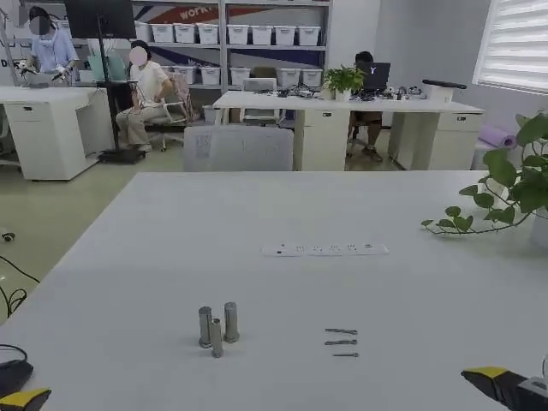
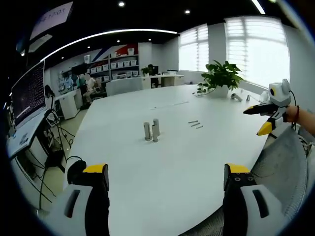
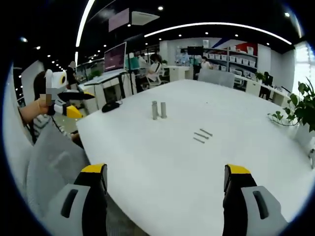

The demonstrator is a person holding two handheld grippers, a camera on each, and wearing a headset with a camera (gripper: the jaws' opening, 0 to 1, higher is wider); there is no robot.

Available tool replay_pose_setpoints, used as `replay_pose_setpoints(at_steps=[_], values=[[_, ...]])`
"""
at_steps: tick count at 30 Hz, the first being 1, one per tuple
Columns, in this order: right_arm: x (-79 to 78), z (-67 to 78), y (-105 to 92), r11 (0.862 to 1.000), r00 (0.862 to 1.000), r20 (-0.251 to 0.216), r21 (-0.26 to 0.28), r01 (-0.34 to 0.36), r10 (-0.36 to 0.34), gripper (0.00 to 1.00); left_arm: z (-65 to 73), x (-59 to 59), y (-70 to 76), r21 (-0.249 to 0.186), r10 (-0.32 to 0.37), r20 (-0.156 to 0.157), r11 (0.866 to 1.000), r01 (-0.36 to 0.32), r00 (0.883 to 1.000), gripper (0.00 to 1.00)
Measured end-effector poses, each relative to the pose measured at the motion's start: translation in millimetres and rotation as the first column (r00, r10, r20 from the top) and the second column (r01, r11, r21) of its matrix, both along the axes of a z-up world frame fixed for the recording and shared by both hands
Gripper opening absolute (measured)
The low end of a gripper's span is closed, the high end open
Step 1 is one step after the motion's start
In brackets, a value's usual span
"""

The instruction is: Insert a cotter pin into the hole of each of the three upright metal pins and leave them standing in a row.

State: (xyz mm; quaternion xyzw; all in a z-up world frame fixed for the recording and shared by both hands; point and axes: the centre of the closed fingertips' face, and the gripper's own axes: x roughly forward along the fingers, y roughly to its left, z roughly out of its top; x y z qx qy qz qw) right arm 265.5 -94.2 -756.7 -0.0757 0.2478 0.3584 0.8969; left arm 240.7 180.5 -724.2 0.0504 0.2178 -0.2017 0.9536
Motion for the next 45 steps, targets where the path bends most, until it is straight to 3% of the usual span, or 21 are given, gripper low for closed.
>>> replay_pose_setpoints(at_steps=[8, 33, 45], values=[[-0.2, 0.0, -4.3, 1.0, 1.0, -0.005, -0.001, 0.013, -0.013, 0.98, 2.1, 2.9, -4.1, 0.008, -0.016, 0.016, 1.0, 0.016, 1.0, 0.99], [-2.3, 2.4, -5.5, 1.0, 1.0, 0.013, 0.016, 0.027, -0.027, 0.94, -0.9, -2.6, -0.4, 0.007, -0.003, -0.008, 1.0, 0.003, 1.0, 0.97], [1.0, 6.6, -4.1, 0.998, 0.999, 0.035, 0.051, 0.03, -0.032, 0.88, 1.2, -2.5, -2.2, 0.003, -0.008, 0.003, 1.0, 0.008, 1.0, 0.97]])
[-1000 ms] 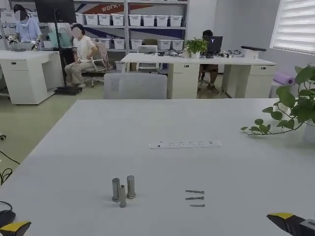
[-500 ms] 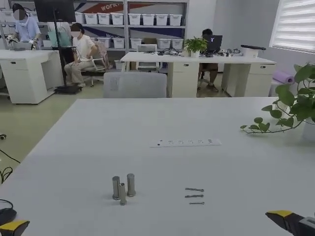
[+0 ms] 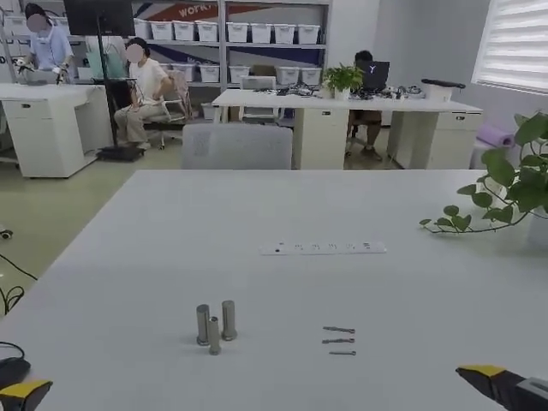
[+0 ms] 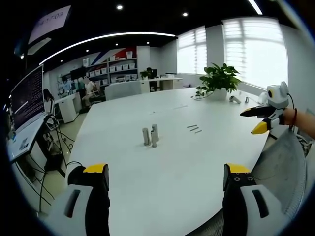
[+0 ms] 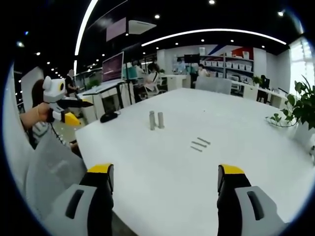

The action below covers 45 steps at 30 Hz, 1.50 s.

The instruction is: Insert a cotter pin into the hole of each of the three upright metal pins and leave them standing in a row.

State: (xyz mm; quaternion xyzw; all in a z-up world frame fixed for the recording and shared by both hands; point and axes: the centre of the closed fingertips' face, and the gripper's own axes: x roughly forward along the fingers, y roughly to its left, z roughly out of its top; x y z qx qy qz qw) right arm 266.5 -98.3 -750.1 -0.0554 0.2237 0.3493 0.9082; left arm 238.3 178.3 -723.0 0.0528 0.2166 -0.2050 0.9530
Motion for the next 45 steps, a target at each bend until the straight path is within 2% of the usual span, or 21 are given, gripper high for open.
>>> replay_pose_setpoints(at_steps=[24, 27, 31, 41, 45], values=[[8.2, 6.7, 9.2, 0.998, 0.999, 0.039, 0.062, -0.024, 0.022, 0.74, -2.5, 3.3, -3.7, -0.011, -0.008, -0.002, 1.0, 0.008, 1.0, 0.96], [12.7, 14.5, 15.9, 0.995, 0.996, 0.075, 0.093, -0.046, 0.039, 0.71, -1.2, 4.4, -5.7, -0.021, -0.012, 0.008, 1.0, 0.013, 1.0, 0.96], [21.1, 21.0, 24.6, 0.991, 0.994, 0.088, 0.112, -0.072, 0.062, 0.68, -1.8, 5.5, -7.2, -0.021, -0.019, 0.013, 1.0, 0.019, 1.0, 0.95], [41.7, 18.3, 55.7, 0.982, 0.984, 0.092, 0.094, -0.164, 0.156, 0.61, -6.2, 8.8, -10.4, -0.027, -0.028, 0.012, 0.999, 0.028, 1.0, 0.94], [53.1, 20.1, 70.2, 0.975, 0.978, 0.096, 0.107, -0.196, 0.186, 0.59, -8.2, 10.6, -10.3, -0.036, -0.024, 0.011, 0.999, 0.025, 1.0, 0.94]])
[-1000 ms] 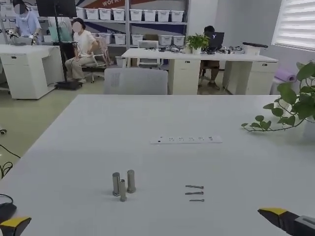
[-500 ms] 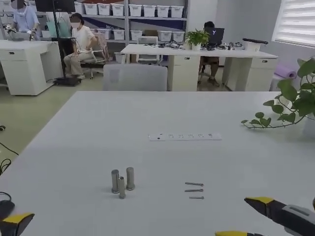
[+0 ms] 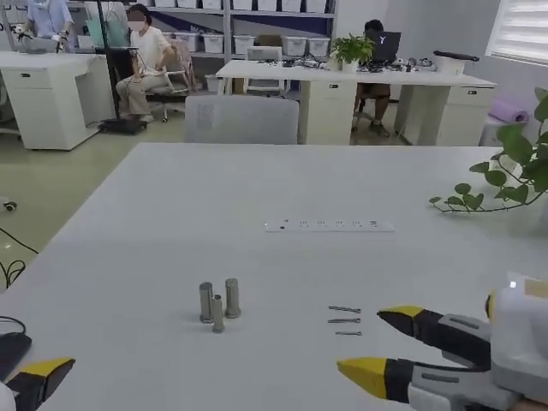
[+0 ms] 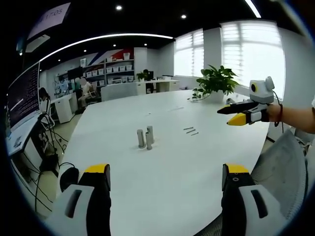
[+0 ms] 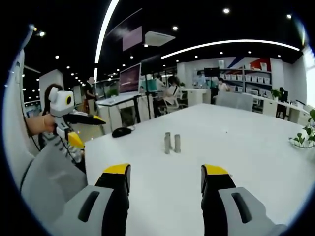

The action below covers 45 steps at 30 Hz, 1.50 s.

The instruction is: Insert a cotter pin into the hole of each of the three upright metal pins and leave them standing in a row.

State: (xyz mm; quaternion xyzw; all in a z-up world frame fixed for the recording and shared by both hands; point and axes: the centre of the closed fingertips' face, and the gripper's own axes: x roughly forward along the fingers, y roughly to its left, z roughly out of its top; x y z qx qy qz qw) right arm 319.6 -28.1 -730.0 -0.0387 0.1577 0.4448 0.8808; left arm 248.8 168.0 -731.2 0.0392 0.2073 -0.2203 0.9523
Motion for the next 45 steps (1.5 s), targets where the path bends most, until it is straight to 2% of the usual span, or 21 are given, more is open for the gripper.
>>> replay_pose_setpoints(at_steps=[10, 16, 26, 38, 45], values=[[27.4, -7.0, 33.9, 0.998, 0.998, -0.012, 0.015, -0.066, 0.066, 0.55, 0.3, 5.3, 2.1, -0.015, 0.003, 0.023, 1.0, -0.002, 1.0, 0.94], [42.8, -12.9, 52.8, 0.994, 0.994, -0.021, 0.023, -0.103, 0.103, 0.54, -2.9, 6.8, 0.9, -0.026, -0.001, 0.011, 1.0, 0.001, 1.0, 0.94], [68.5, -27.4, 81.5, 0.986, 0.987, -0.036, 0.06, -0.157, 0.16, 0.49, -5.9, 14.8, 0.8, -0.018, -0.008, 0.021, 1.0, 0.008, 1.0, 0.95], [88.0, -48.1, 112.8, 0.972, 0.972, -0.033, 0.052, -0.23, 0.232, 0.41, -12.4, 22.8, -6.9, -0.046, -0.021, 0.027, 0.999, 0.022, 0.999, 0.94], [97.8, -58.0, 130.4, 0.967, 0.967, -0.035, 0.048, -0.252, 0.253, 0.37, -16.6, 23.5, -7.7, -0.059, -0.02, 0.015, 0.998, 0.021, 1.0, 0.95]])
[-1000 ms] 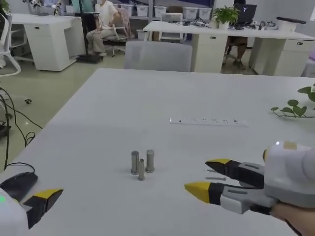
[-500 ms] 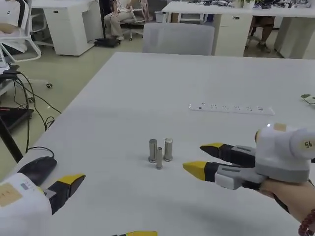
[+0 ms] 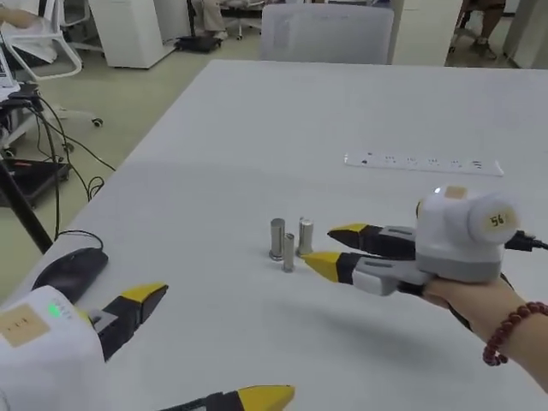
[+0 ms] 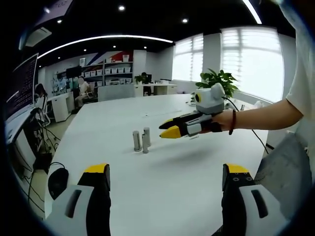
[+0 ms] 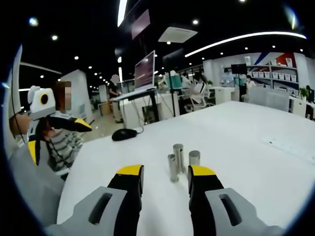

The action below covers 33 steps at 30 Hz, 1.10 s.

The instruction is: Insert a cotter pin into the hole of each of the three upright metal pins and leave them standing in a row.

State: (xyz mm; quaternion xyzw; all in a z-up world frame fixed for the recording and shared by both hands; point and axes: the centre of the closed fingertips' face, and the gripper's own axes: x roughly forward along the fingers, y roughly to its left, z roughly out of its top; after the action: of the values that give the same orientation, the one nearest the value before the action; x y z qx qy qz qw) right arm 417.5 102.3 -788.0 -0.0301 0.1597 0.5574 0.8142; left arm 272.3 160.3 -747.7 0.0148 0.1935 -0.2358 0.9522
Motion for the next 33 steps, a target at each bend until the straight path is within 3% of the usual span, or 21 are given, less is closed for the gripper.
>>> replay_pose_setpoints(at_steps=[8, 16, 33], values=[[9.5, -12.3, 15.4, 1.0, 1.0, -0.005, -0.012, -0.024, 0.024, 0.34, -2.0, -0.6, 1.3, 0.016, -0.007, -0.012, 1.0, 0.008, 1.0, 0.95], [16.3, -23.3, 29.0, 0.999, 0.999, 0.0, -0.033, -0.042, 0.042, 0.29, -5.0, 0.4, -0.1, -0.013, -0.009, -0.025, 1.0, 0.009, 1.0, 0.95], [20.2, -38.2, 41.7, 0.994, 0.997, 0.022, -0.078, -0.076, 0.078, 0.18, -9.0, 2.5, -3.6, -0.023, -0.017, -0.038, 1.0, 0.016, 0.999, 0.94]])
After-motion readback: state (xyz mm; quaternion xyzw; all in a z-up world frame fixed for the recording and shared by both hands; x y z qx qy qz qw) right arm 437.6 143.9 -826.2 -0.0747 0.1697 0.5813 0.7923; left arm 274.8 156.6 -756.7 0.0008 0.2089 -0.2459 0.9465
